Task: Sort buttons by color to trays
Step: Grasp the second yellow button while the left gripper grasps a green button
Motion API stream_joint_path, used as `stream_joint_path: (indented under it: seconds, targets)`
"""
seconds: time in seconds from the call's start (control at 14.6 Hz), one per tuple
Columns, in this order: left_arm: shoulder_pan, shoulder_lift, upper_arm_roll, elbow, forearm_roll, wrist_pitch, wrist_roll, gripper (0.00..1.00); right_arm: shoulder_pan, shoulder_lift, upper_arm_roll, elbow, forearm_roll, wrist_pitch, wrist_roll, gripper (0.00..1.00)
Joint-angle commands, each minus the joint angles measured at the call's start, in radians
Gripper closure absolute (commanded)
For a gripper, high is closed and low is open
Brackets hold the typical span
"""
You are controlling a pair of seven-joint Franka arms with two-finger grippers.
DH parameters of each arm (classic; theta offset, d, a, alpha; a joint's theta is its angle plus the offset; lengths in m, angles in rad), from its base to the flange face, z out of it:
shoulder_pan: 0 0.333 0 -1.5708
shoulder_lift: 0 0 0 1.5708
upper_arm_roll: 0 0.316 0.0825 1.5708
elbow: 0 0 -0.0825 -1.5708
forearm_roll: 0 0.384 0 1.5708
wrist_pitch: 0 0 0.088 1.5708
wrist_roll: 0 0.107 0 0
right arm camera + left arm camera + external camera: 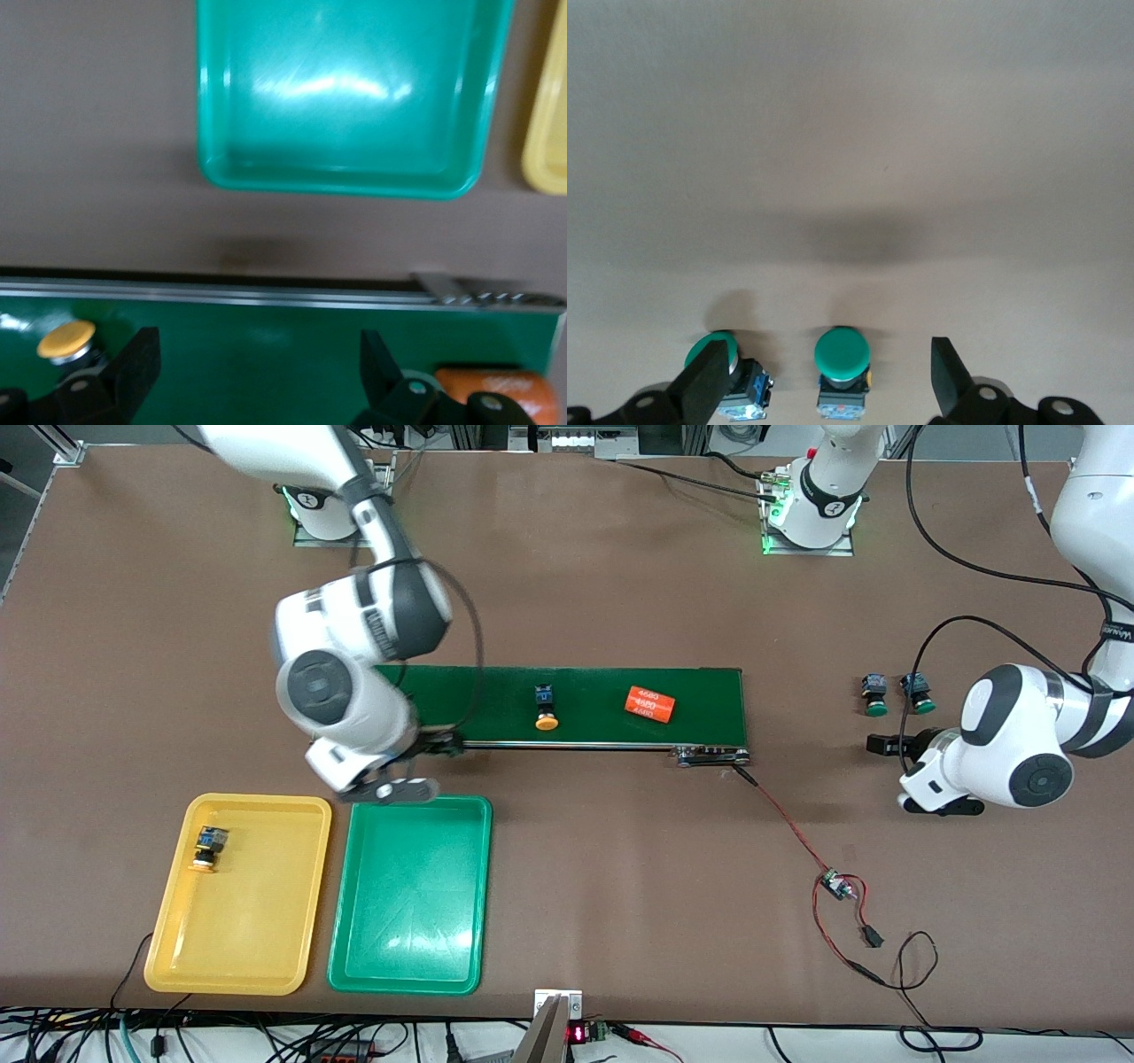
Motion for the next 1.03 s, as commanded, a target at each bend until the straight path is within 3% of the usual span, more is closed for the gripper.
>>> stream_joint_path:
  seconds: [0.0,0.21,0.41,0.62,0.75,0.82,0.96]
  targets:
    - [-0.134,-0.175,0.184,-0.177,-0.142,0.082,0.102,0.0,0.083,-0.037,-0.01,-0.061,0.003,0.007,0.086,0.0]
    - [-0.234,-0.283,0.302,-0.356,-0.152,0.211,0.127,0.0,0.161,-0.02,-0.01,-0.067,0.0,0.047,0.191,0.0]
    - [-0.245,-0.317,0.319,-0.493,-0.152,0.338,0.127,0.0,0.209,0.005,-0.008,-0.078,0.005,0.139,0.24,0.0]
    - [-0.242,-0.309,0.319,-0.538,-0.152,0.368,0.129,0.02,0.233,0.046,-0.007,-0.08,0.005,0.155,0.263,0.0]
    - [-0.24,-0.285,0.321,-0.552,-0.152,0.412,0.132,0.14,0.25,0.065,-0.008,-0.122,0.003,0.159,0.26,0.0]
    - [-0.239,-0.279,0.323,-0.558,-0.152,0.439,0.133,0.26,0.253,0.063,-0.008,-0.151,0.0,0.172,0.254,0.0]
    - [-0.237,-0.28,0.323,-0.556,-0.152,0.441,0.135,0.59,0.253,0.055,-0.008,-0.193,0.0,0.178,0.249,0.0]
